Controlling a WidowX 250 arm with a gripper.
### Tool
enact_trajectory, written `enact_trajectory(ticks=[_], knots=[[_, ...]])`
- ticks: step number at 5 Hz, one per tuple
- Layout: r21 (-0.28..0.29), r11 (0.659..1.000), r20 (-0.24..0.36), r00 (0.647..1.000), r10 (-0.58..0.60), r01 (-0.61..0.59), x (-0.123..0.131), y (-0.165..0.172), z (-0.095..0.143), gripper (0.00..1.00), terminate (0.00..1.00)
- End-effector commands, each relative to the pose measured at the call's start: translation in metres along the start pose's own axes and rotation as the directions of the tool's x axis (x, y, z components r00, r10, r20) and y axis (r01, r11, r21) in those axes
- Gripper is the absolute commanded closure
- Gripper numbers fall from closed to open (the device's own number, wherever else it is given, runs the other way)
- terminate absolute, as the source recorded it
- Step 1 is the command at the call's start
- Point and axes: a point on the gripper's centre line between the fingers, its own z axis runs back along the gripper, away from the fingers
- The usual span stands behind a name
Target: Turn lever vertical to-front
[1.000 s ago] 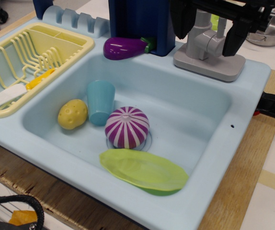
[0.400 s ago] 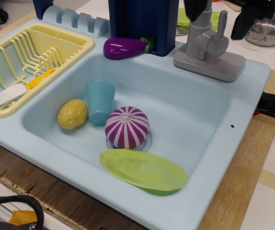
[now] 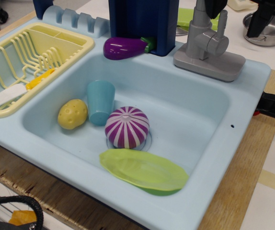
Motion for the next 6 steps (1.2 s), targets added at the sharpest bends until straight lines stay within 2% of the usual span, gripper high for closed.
enact_trajectory(ticks=[1, 2, 4, 6], knots=[[-0.007, 1.000, 0.015, 0.999, 0.031, -0.031, 0.002, 0.005, -0.001, 1.00, 0.00], [-0.008, 0.998, -0.018, 0.998, 0.055, -0.055, -0.008, 0.003, -0.001, 1.00, 0.00], [-0.012, 0.998, -0.040, 0.997, 0.066, -0.066, -0.016, 0.006, -0.005, 1.00, 0.00], [0.006, 0.992, -0.088, 0.988, 0.130, -0.130, -0.054, 0.010, 0.002, 1.00, 0.00]])
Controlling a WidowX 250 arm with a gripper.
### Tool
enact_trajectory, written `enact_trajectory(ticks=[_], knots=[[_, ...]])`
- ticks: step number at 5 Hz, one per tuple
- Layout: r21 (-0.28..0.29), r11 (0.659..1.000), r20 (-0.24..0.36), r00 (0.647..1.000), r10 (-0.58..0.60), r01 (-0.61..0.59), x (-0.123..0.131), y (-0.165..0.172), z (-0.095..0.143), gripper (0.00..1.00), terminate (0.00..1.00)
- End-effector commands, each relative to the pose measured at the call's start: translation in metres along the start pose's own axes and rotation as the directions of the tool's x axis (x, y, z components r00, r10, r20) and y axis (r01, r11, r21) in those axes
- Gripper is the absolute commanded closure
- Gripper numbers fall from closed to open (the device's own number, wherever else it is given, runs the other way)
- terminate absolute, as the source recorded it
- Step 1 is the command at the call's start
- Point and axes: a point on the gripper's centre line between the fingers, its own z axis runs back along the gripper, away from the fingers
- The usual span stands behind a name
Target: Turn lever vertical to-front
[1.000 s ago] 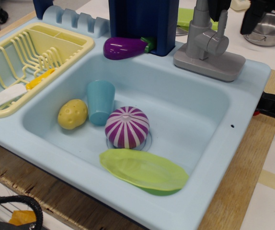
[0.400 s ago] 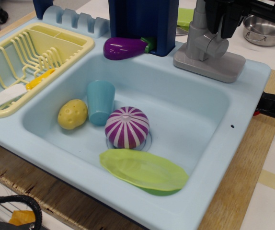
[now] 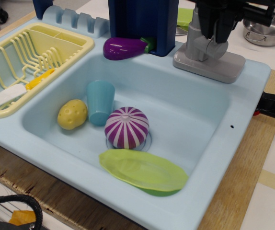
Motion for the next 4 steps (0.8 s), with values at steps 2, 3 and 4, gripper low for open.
enact_trajectory(ticks=[2, 3, 4], knots=[[-0.017, 0.997, -0.081, 0.994, 0.070, -0.071, -0.044, 0.013, 0.003, 1.00, 0.00], [-0.035, 0.995, -0.111, 0.990, 0.086, -0.090, -0.056, 0.016, -0.004, 1.00, 0.00], [-0.053, 0.993, -0.143, 0.985, 0.096, -0.105, -0.066, 0.013, -0.009, 1.00, 0.00]])
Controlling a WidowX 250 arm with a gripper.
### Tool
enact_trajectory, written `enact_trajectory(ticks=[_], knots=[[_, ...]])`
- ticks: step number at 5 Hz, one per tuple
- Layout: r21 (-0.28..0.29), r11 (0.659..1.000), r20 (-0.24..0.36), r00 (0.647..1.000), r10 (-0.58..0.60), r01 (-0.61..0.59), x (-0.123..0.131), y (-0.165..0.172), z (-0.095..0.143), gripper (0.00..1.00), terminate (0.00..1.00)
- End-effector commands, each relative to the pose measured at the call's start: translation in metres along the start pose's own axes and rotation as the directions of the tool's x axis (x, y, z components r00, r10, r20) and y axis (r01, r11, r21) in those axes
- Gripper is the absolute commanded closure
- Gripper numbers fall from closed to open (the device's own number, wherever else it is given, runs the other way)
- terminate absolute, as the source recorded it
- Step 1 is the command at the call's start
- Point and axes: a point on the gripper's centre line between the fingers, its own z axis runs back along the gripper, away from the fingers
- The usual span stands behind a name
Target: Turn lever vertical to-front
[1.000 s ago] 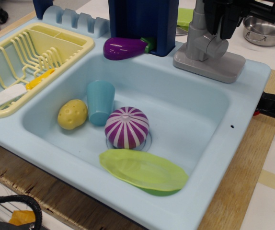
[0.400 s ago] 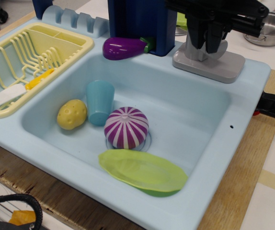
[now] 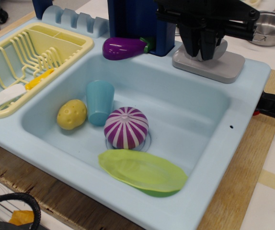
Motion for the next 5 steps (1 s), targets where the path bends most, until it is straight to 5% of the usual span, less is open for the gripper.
enact_trajectory(ticks=[1, 3, 5], knots=[[0.012, 0.999, -0.152, 0.988, 0.042, -0.041, -0.048, 0.014, -0.008, 1.00, 0.00], [0.005, 0.997, -0.190, 0.979, 0.079, -0.080, -0.071, 0.016, -0.014, 1.00, 0.00], [0.001, 0.998, -0.190, 0.980, 0.055, -0.055, -0.066, 0.016, -0.011, 1.00, 0.00]])
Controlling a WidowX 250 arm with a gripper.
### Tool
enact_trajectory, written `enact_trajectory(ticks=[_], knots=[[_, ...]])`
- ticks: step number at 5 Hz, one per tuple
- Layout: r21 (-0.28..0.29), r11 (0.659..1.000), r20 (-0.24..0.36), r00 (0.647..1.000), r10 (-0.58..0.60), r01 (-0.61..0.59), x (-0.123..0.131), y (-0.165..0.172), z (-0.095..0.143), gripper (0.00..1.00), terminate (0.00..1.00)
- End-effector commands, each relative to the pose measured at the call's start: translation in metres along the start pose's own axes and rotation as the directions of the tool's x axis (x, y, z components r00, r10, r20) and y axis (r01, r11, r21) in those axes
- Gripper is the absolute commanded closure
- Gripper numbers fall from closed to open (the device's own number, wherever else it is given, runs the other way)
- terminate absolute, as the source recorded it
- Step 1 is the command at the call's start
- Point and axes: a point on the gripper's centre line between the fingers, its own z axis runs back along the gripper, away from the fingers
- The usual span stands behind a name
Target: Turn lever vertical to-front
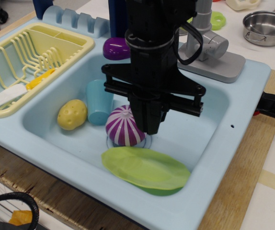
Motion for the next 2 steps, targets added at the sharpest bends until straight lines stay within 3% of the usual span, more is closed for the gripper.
enact_trajectory(ticks=[1, 2], knots=[[-0.011, 1.000, 0.031, 1.000, -0.007, 0.007, 0.0084, -0.0014, 0.0099, 0.00, 0.00], [-0.011, 1.000, 0.031, 1.000, -0.007, 0.007, 0.0084, -0.0014, 0.0099, 0.00, 1.00]])
